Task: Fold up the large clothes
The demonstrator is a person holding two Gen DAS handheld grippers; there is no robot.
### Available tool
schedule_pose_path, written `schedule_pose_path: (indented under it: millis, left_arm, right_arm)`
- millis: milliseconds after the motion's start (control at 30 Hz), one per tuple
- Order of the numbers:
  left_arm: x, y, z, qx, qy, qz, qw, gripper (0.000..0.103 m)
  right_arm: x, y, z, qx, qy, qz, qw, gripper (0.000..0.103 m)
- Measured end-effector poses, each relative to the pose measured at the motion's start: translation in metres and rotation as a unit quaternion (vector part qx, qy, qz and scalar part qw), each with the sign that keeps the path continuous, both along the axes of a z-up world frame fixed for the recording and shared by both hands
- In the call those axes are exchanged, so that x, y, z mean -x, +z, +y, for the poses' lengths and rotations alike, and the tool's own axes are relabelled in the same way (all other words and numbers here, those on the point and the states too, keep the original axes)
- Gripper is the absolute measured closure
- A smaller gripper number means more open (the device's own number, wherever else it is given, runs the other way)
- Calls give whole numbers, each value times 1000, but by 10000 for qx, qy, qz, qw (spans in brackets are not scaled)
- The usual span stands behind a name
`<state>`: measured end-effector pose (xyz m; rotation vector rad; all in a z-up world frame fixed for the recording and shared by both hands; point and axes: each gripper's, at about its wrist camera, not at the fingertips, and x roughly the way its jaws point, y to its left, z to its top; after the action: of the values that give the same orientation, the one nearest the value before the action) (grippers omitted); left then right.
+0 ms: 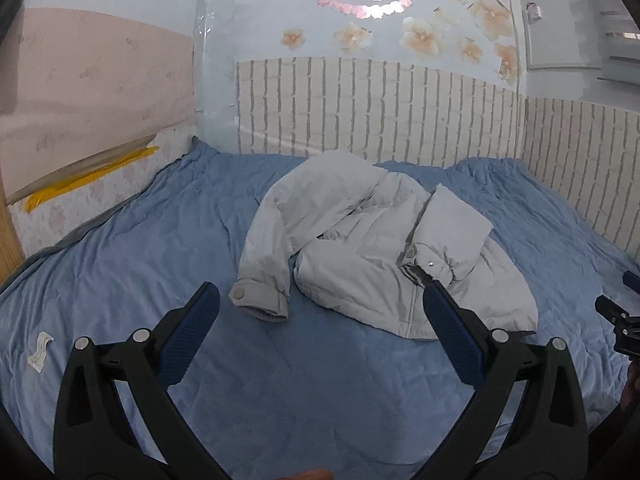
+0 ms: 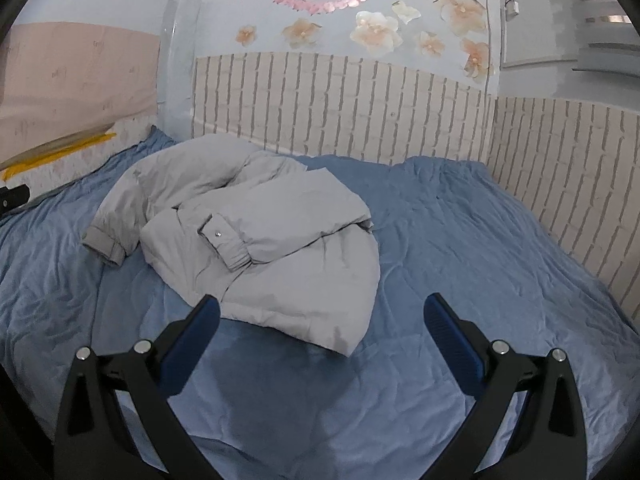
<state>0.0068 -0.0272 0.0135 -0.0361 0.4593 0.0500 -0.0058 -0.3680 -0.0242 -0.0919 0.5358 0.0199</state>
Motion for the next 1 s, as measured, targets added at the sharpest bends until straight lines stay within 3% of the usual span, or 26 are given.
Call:
schedule_pose_path:
  millis: [200, 567, 767, 1000]
  left_arm:
    - [-3, -3, 8, 22, 235, 137, 9996, 3]
    - [-5, -6, 0, -479, 421, 100, 9979, 3]
    - [2, -7, 12, -408, 617, 42, 9973, 3]
    - [3, -7, 6, -525, 524, -6, 9972, 3]
  right_arm:
    - [4, 2, -1, -40, 15, -82, 10000, 1]
    - [10, 8, -4, -216, 25, -202, 9996, 1]
    - [12, 9, -4, -245, 70, -213, 9994, 1]
    - [14, 9, -5, -267, 60, -219, 9994, 1]
